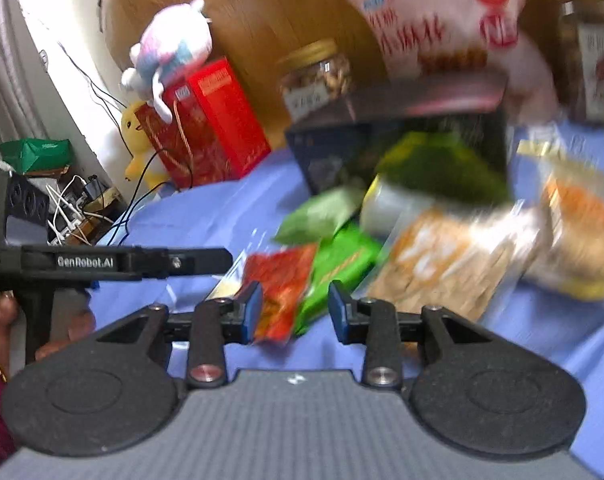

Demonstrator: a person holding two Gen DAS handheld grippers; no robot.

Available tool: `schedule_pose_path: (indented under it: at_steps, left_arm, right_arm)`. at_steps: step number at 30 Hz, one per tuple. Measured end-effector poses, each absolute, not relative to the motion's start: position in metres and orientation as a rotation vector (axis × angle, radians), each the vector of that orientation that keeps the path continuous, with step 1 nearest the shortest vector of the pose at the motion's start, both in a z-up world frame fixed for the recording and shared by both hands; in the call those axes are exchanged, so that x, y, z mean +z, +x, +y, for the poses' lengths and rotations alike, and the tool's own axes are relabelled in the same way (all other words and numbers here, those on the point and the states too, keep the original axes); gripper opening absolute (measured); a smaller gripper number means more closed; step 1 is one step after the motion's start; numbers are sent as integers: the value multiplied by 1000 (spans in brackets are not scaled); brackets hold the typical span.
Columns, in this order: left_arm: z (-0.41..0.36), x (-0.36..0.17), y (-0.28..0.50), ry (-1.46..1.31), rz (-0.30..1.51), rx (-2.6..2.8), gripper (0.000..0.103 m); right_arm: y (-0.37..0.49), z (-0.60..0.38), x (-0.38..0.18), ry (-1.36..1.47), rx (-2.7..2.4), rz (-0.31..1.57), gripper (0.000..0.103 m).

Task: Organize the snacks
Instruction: 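Reach the left gripper to the red spicy-strip bag and grasp it, then lift the red bag with the left gripper and release it into the tin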

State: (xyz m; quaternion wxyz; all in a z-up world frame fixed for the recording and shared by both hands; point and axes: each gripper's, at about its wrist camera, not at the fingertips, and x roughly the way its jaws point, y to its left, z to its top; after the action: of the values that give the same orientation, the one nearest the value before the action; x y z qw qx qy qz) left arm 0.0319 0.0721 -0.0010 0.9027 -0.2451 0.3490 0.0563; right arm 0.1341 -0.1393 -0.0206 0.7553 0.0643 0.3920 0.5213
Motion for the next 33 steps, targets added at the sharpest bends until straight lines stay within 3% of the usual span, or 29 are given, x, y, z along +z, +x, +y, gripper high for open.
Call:
schedule_pose_path:
  at_steps: [4,15,21,24,25,31,32,33]
  left_arm:
    - [59,-12,24,-481,734,123,52]
    - [-1,-21,1,-482,746,-100,55]
    - [-13,-18,-3,-471,725,-142,56]
    - [2,-13,0,-489,709,-94,61]
    - [8,-12,2,-498,710,-87,62]
    - [26,-26,24,-579,754,-190,68]
    - [25,-27,24,-579,748,-195,67]
    - [22,-29,24,-576,749,-207,57]
  right_arm:
    - [125,-129,-30,174,1126,921,9]
    - [84,-198,-36,331,1092,1010,5]
    - [70,-226,-35,361,1045,984,10]
    - [74,-230,-33,362,1004,956,29]
    - [77,-234,-36,375,993,957,39]
    - [85,-224,-48,435,1024,1008,40]
    - [85,-221,-48,434,1032,1008,40]
    - [86,-216,-49,435,1036,1001,40]
